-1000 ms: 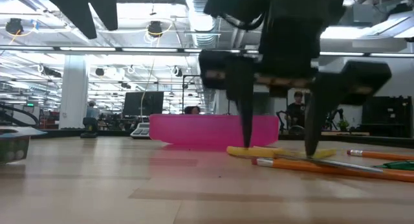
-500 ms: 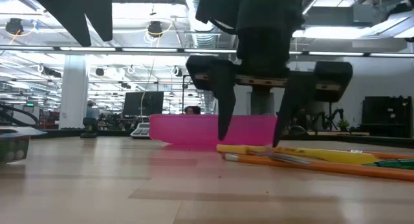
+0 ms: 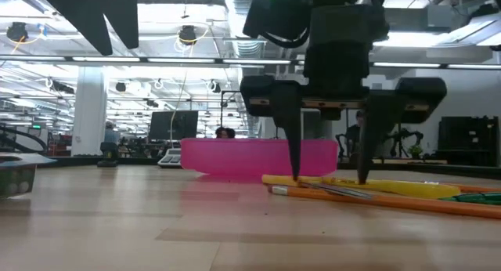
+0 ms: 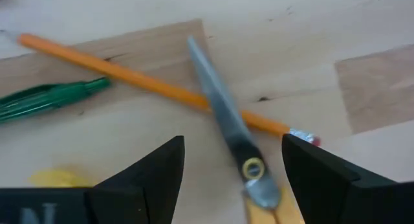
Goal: Pack school essentials
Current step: Put the yellow scissors into the red supply box
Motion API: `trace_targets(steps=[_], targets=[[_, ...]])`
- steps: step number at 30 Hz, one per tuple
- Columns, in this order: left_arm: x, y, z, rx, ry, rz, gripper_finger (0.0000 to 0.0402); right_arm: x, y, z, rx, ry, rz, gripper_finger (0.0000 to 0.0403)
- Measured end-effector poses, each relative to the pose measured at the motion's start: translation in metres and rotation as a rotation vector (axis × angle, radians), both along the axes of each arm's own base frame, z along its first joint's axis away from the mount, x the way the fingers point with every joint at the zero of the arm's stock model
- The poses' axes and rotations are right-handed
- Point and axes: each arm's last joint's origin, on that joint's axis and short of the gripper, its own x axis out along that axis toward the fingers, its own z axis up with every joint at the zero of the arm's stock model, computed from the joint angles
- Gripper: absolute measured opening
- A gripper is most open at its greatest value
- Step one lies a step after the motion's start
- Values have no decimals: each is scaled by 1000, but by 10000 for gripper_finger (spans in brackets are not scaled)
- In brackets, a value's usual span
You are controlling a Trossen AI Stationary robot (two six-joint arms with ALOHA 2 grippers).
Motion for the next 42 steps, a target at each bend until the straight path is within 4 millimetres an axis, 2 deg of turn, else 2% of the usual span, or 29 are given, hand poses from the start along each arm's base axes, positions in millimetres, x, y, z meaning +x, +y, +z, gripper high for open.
trace_targets(steps=[7,10,14,20,24,34,38,42], targets=[[0,0,0,3,2,1,243,-3,2,-11,-24,-55,22,263],[0,0,0,2,2,1,243,-5,1,-14,-39,-55,22,248],[-1,0,0,3,3,2,243,-6,-2,-16,-47,-49,14,198],[-2,1,0,10,14,2,243,-6,-2,-17,-59,-55,11,91],[-3,2,0,19,26,2,243,-6,2,-16,-71,-63,13,48],[-3,2,0,20,29,-4,243,-7,7,-15,-18,1,-164,34],[-3,2,0,18,27,1,243,-10,4,-5,69,66,-271,32],[-3,2,1,17,28,1,243,-11,-3,15,150,81,-388,25]])
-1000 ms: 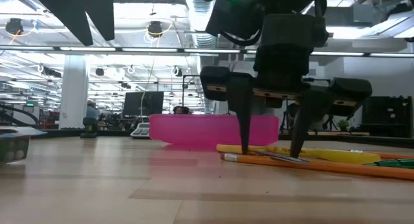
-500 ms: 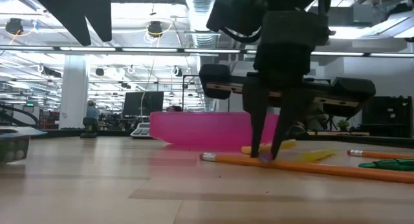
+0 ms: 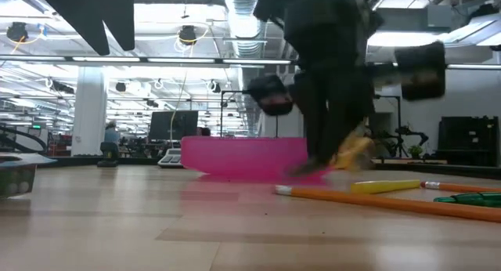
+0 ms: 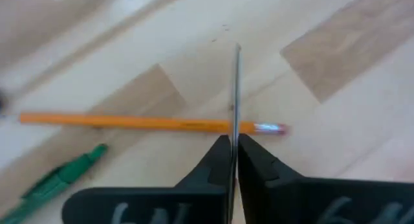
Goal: Pack school essentials
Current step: Put the yellow scissors into the red supply box
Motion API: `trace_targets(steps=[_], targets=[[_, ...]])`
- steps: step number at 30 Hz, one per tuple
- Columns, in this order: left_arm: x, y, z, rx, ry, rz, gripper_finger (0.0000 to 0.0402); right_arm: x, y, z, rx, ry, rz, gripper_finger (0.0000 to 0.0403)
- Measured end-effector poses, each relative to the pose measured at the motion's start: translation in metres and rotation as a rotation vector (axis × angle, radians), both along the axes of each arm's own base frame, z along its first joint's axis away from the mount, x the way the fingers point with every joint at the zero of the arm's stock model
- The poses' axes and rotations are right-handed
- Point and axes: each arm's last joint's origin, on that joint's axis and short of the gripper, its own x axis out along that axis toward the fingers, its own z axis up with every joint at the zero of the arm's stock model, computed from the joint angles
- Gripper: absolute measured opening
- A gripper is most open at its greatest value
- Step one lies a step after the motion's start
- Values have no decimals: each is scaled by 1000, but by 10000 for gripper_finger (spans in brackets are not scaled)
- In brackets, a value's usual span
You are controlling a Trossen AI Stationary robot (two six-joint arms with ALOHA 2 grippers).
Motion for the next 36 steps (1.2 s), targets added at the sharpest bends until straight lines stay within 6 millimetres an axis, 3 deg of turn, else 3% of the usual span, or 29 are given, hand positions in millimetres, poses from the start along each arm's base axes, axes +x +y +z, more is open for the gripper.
trace_targets(steps=[4,8,19,23,28,32,36], targets=[[0,0,0,2,-2,-1,243,-4,-9,22,86,3,-75,3],[0,0,0,8,-4,-1,243,-9,-17,43,121,-1,-156,8],[0,0,0,10,-1,-9,243,-25,-34,74,118,5,-309,2],[-1,-1,0,11,-2,-13,243,-33,-55,92,134,-24,-379,1],[-1,-2,0,12,-10,-11,243,-30,-100,105,293,-72,-519,1],[-1,-2,0,16,-14,-10,243,-20,-136,100,425,-48,-625,1],[-1,-2,0,14,-23,3,243,-4,-150,76,583,86,-642,1]])
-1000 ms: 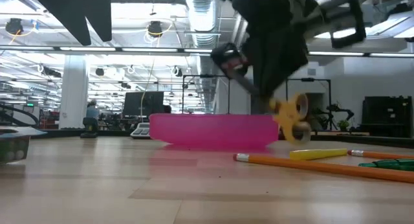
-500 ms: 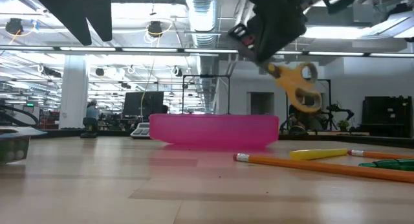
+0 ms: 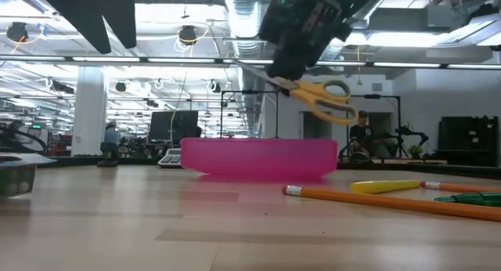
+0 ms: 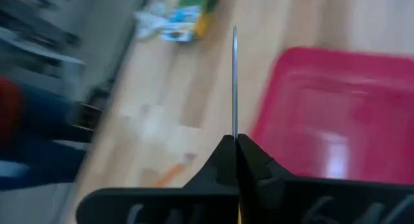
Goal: Pack school essentials
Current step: Put the yellow scissors into the red supply box
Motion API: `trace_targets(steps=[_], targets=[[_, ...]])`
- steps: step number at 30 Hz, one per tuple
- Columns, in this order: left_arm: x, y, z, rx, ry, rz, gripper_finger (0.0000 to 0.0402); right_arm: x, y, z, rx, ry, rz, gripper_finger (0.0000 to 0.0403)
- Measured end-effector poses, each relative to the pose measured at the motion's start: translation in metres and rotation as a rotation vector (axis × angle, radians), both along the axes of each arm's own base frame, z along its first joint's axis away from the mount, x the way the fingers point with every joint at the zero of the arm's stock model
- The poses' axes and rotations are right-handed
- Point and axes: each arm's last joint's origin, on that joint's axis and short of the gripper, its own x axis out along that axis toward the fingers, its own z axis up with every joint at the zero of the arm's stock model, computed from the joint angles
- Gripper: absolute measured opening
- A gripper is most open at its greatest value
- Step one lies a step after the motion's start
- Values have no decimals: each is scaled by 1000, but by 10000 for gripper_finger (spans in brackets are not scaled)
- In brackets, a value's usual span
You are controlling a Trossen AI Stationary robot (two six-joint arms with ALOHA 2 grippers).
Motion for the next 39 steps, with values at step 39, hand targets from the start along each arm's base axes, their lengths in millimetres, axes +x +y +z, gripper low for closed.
trace_targets(steps=[39], targets=[[-1,1,1,14,-28,52,243,41,-28,-74,31,123,-86,0]])
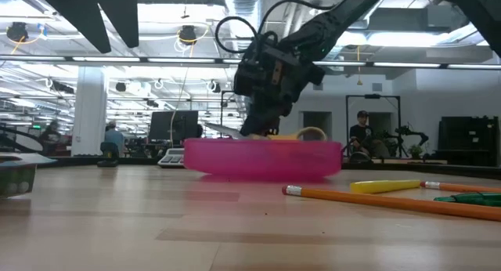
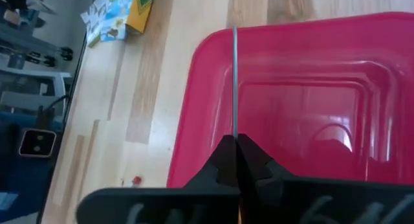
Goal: Pack school essentials
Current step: Put the yellow scissors into the red supply box, then put the right orange pencil into the red supply box
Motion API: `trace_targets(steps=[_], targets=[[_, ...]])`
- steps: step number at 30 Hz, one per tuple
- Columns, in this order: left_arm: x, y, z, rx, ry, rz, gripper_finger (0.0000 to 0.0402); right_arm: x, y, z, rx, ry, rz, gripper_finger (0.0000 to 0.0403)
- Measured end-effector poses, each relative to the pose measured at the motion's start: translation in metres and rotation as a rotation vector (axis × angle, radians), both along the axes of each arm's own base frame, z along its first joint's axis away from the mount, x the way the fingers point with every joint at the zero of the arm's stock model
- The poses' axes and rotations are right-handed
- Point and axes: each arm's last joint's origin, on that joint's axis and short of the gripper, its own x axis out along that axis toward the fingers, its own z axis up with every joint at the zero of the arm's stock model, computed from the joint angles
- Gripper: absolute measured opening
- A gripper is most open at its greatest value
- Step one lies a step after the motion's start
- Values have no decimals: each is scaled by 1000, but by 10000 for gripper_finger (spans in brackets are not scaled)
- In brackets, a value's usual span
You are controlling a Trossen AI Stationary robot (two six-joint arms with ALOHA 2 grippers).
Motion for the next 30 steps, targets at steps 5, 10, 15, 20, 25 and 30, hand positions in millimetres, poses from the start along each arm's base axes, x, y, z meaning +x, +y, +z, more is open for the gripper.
trace_targets(steps=[5,10,15,20,25,30], targets=[[0,0,0,2,2,-1,243,0,10,-17,-28,65,23,0],[-1,0,0,5,8,-2,243,2,16,-23,-41,73,47,7],[-1,1,0,7,11,-3,243,1,15,-23,-80,79,40,17],[-1,1,0,7,11,-5,243,0,16,-24,-89,104,27,30],[-1,1,0,8,11,-5,243,1,20,-25,-115,106,29,69],[-1,1,0,8,11,-5,243,2,21,-24,-117,101,31,130]])
